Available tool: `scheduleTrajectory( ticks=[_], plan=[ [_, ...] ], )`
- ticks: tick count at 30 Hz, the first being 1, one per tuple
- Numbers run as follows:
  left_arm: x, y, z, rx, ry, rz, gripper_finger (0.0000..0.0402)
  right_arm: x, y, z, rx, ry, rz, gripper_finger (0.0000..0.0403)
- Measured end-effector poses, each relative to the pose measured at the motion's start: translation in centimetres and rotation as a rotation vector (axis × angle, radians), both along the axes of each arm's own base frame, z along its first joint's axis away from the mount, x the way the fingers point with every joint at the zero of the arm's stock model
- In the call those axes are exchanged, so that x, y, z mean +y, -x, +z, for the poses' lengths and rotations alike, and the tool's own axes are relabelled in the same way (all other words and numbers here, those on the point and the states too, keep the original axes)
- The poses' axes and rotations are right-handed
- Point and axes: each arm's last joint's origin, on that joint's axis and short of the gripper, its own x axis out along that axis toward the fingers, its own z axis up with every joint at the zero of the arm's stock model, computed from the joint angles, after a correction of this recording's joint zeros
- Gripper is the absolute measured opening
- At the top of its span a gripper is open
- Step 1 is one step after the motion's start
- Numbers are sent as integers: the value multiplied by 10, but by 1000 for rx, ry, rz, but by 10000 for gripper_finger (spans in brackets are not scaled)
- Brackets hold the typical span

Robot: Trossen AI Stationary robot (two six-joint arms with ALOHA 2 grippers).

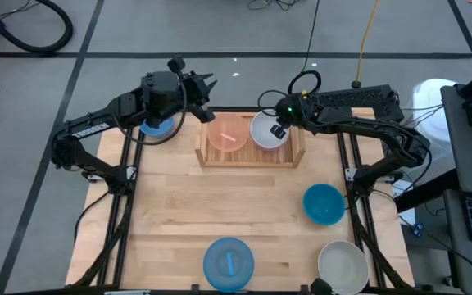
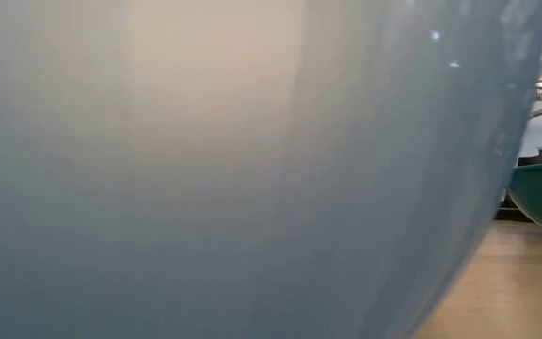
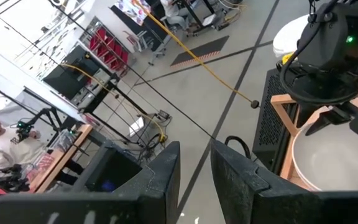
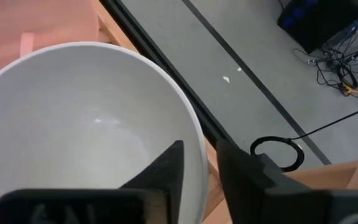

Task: Place and stack bowls onto a shelf
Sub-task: Stack the bottom blue bowl on top of the orange bowl on the shelf

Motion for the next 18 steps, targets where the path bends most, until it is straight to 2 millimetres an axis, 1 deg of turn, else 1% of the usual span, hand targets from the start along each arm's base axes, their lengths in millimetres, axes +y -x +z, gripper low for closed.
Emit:
scheduleTrajectory(
  ticks=[4,7,11,15,18],
  plan=[
    [0,0,0,3,-3,0,95,1,-1,2,1,19,19,126],
    [0,1,0,5,-10,28,95,4,-4,10,-25,74,56,141],
    [2,3,0,10,-29,115,95,11,-5,30,-105,168,105,151],
    [3,4,0,14,-36,166,95,19,0,51,-175,239,130,153],
    [3,5,-2,44,-34,178,95,26,8,65,-189,288,152,153]
  ],
)
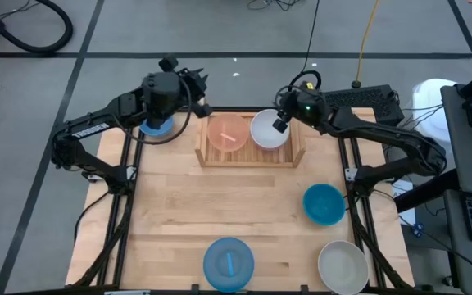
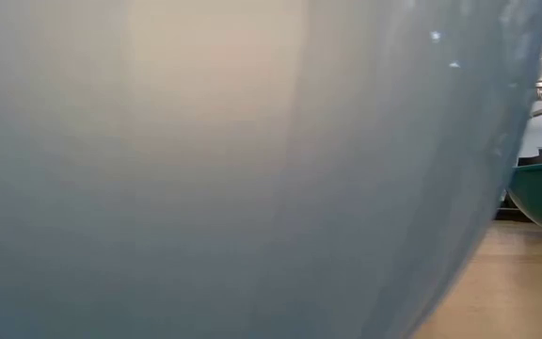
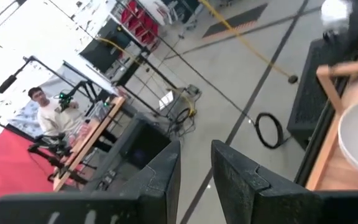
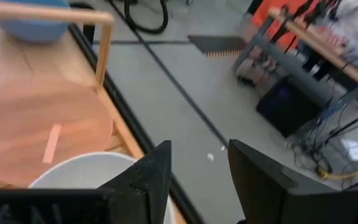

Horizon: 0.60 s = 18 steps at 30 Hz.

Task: Place and stack bowls onto a shelf
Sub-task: Stack the bottom blue bowl on top of the orange bowl on the shelf

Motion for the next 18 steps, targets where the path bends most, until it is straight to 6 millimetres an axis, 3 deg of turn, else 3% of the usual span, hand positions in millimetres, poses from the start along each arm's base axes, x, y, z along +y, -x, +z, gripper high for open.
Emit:
scheduleTrajectory(
  ticks=[9,13,18],
  plan=[
    [-5,10,-26,257,119,-12,95,16,26,34,-61,125,-14,153],
    [-17,13,-39,332,282,-183,95,21,35,44,-67,171,-4,153],
    [-33,13,-48,304,620,-452,95,26,44,53,-68,220,7,153]
  ],
)
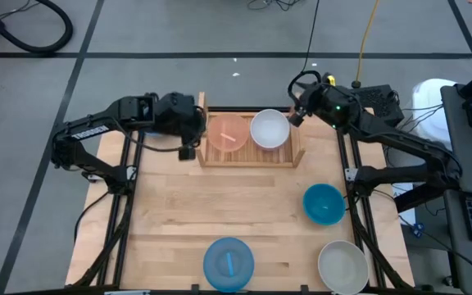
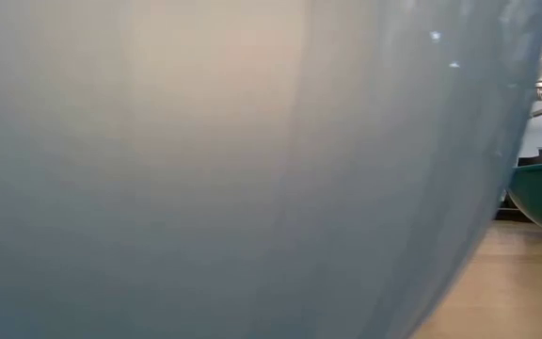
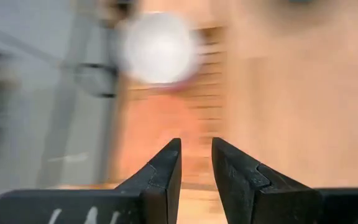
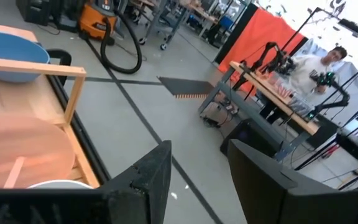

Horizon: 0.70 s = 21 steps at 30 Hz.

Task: Place and stack bowls onto a shelf
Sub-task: Stack the bottom blue bowl on top of the orange bowl on the shelf

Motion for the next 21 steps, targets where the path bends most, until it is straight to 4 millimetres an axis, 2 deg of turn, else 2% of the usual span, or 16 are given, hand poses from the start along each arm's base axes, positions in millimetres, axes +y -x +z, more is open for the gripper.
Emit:
scheduleTrajectory(
  ticks=[5,14,21],
  plan=[
    [-15,7,-8,89,260,-107,95,3,6,5,-17,10,0,153],
    [-53,6,-22,235,372,-129,95,9,16,13,-46,37,2,153],
    [-82,-6,-56,289,497,-9,95,16,24,21,-58,78,20,153]
  ],
)
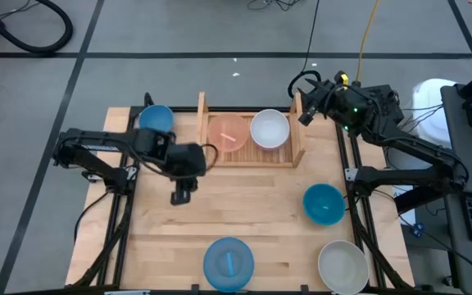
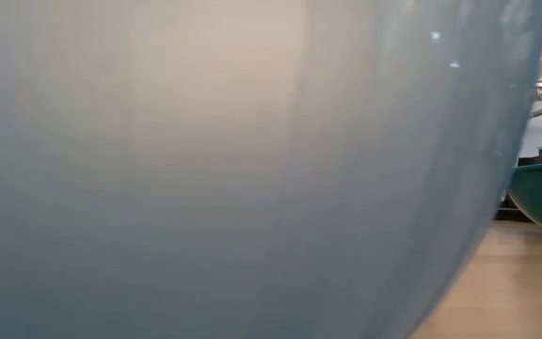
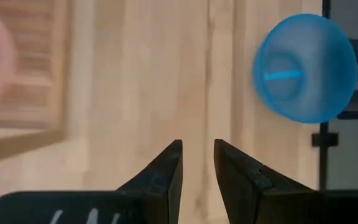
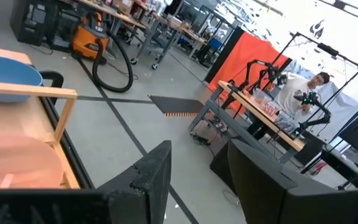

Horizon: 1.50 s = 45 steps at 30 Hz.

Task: Place and stack bowls onto a shelf
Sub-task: Stack the bottom blue bowl on top of the orange bowl on the shelf

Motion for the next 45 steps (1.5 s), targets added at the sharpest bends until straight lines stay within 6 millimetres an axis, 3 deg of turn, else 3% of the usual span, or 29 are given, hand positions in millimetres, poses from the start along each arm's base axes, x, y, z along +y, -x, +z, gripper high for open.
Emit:
scheduleTrajectory(
  ticks=[9,19,30,36,45],
  plan=[
    [-44,-20,-40,-137,129,152,95,13,7,8,5,61,47,153],
    [-86,-8,-78,-131,83,341,95,20,14,13,14,110,70,153],
    [-139,-29,-120,-90,140,314,95,20,14,13,13,110,72,153],
    [-153,-35,-144,-54,134,307,95,20,14,13,25,116,74,153],
    [-160,-40,-156,-42,131,294,95,21,16,12,47,119,75,153]
  ],
)
